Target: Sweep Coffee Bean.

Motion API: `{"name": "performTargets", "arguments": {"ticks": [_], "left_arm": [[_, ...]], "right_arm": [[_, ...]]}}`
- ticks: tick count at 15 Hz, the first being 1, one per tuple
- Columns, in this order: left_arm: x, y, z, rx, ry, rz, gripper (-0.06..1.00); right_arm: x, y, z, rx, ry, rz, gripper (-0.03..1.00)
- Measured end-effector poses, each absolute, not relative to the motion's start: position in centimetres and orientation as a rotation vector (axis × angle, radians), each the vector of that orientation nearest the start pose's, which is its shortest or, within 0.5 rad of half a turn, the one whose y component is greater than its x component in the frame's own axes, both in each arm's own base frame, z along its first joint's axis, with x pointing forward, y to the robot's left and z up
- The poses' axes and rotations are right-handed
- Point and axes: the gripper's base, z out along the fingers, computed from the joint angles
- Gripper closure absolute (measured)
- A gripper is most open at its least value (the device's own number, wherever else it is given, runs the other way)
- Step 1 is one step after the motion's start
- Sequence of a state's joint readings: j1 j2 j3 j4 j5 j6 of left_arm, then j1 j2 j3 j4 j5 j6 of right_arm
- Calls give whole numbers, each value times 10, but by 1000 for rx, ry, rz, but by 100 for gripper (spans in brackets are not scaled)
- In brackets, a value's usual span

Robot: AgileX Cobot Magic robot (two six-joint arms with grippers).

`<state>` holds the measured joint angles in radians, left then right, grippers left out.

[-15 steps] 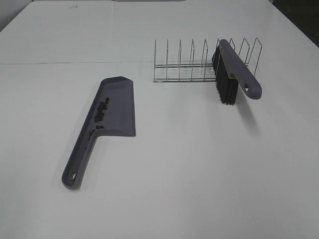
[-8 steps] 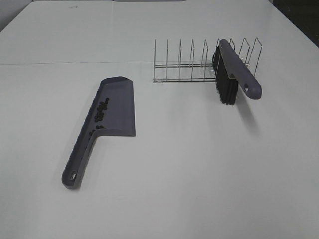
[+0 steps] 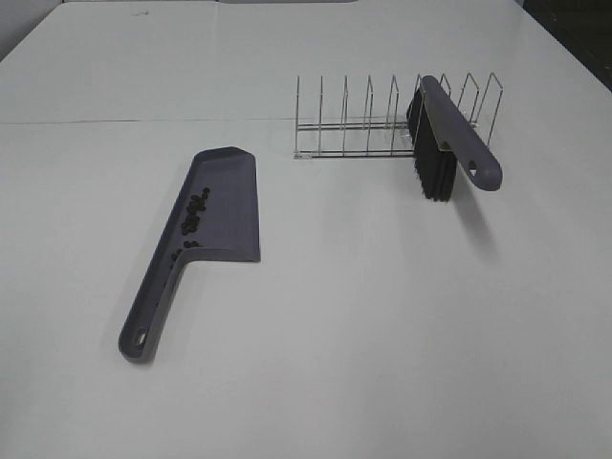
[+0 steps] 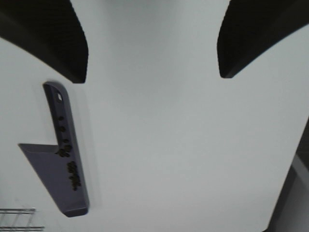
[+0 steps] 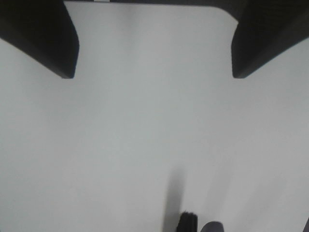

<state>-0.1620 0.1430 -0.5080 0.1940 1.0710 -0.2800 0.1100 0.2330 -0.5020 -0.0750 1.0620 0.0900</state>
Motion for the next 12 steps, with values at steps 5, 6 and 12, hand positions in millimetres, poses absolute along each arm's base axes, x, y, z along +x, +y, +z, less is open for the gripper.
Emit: {"name": "performTargets", "arguments": {"ticks": [5,6,12], "left_arm": [[-1,15,280,-273,2043,50,24],[-5,16,280,-274,2014,46,24],[-7,16,280,-277,2005,46,24]], "right_arm": [[-4,-6,278,51,2046,-7,21],[-6,-6,278,52,2038,-5,21],[-6,-6,278,52,2037,-3,21]]}}
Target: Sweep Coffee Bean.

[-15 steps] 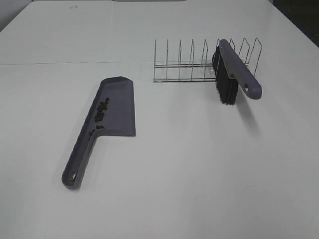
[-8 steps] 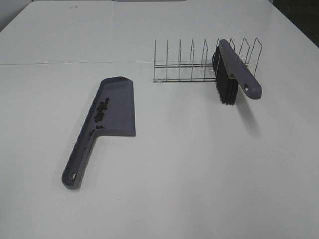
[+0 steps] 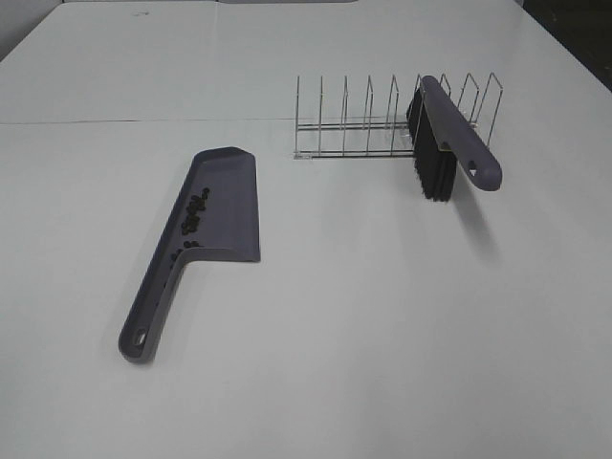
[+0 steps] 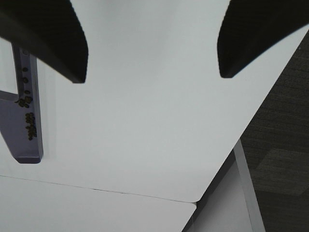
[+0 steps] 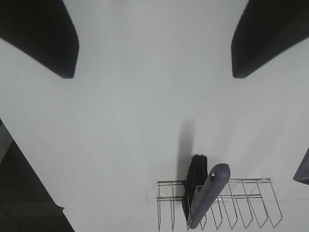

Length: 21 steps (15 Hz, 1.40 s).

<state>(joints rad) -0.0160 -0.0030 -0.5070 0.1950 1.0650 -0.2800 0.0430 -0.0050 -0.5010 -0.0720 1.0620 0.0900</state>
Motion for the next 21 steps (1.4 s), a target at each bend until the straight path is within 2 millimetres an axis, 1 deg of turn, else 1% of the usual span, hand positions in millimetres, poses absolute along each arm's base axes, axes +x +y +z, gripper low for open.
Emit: {"name": "performTargets", "arguments": {"ticks": [5,7,8,12,21], "left_arm": [[-7,15,280,-277,2005,42,24],[-7,10,279,-262,2015,-29,24],[-6,7,279,-227,2023,-57,24],[-6,-6,279,29,2033,-94,24],[-6,-7,279,50,2032,-96,24]], "right_arm": [[-6,-6,278,52,2037,-3,21],[-6,-6,278,52,2037,-3,21],[-6,-6,278,52,2037,-3,21],[-6,-6,278,52,2037,-3,21],[-6,-6,278,52,2037,-3,21]]}}
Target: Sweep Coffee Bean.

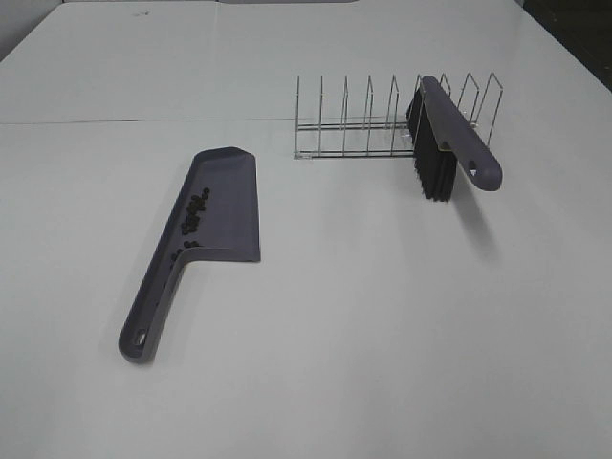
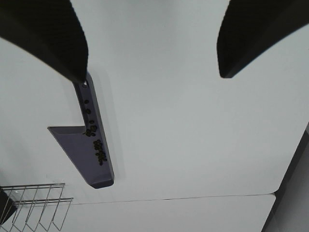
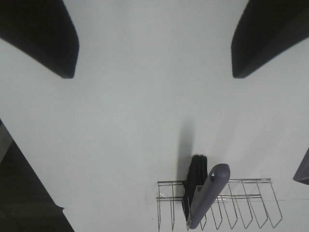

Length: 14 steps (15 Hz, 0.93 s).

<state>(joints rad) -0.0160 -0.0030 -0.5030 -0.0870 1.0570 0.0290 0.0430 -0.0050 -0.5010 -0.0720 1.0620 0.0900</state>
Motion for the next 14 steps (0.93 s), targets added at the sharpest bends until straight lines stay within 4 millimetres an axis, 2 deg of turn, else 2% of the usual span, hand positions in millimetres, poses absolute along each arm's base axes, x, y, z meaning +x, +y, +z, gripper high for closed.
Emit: {"name": "performTargets", "arguments": {"ticks": [14], "left_arm": [[-6,-7,279,51,2032,-96,24]], "right_arm": [[-6,-6,278,52,2037,-3,21]]}}
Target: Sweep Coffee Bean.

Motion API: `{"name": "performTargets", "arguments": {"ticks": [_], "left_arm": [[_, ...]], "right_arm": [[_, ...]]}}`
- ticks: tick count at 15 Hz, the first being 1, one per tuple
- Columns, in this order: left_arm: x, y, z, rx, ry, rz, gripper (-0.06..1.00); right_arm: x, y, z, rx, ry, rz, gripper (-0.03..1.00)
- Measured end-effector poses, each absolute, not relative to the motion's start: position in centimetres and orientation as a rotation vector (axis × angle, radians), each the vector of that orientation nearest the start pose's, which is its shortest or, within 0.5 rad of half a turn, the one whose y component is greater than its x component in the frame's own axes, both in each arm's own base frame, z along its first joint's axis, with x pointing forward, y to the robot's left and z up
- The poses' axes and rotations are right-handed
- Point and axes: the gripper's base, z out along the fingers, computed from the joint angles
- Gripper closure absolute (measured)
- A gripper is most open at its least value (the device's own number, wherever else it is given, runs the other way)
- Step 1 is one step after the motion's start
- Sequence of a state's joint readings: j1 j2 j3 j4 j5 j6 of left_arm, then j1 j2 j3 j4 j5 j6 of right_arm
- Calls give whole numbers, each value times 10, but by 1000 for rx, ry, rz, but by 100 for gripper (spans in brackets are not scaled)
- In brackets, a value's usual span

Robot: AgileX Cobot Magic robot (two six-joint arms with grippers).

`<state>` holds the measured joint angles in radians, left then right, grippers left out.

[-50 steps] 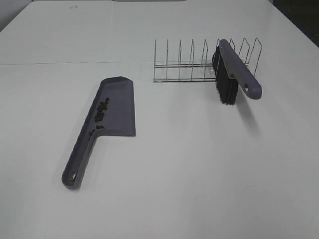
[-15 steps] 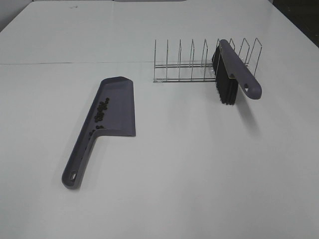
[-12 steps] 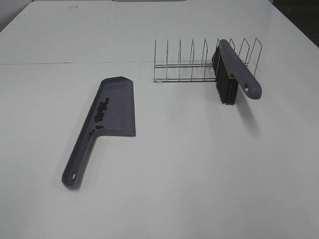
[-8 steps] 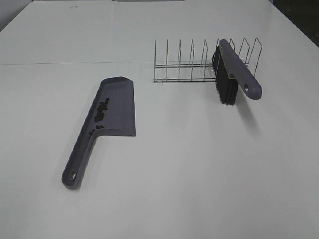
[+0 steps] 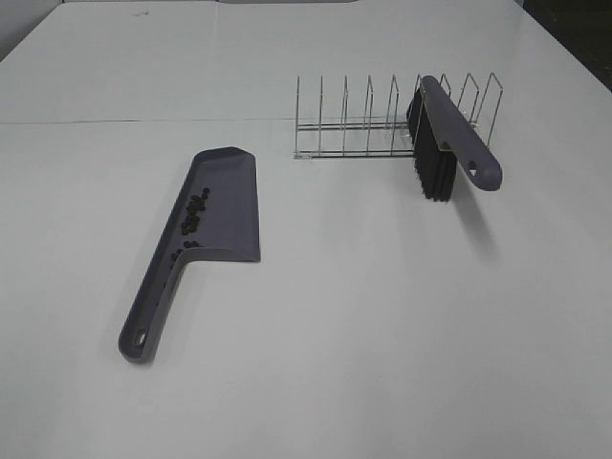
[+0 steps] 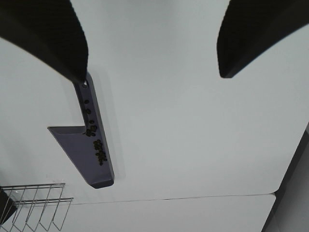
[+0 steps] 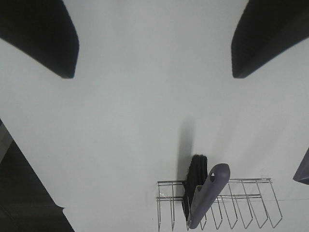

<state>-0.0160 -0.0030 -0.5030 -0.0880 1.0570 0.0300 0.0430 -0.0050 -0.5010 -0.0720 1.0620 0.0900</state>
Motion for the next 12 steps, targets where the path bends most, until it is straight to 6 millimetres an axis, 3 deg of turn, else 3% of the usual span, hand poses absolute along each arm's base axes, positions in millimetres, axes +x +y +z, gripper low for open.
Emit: {"name": "performTargets", "arguments": {"ticks": [12], "left_arm": [[-6,-7,279,51,2032,-96,24]], "right_arm": [[-6,-6,278,52,2037,-3,21]]}}
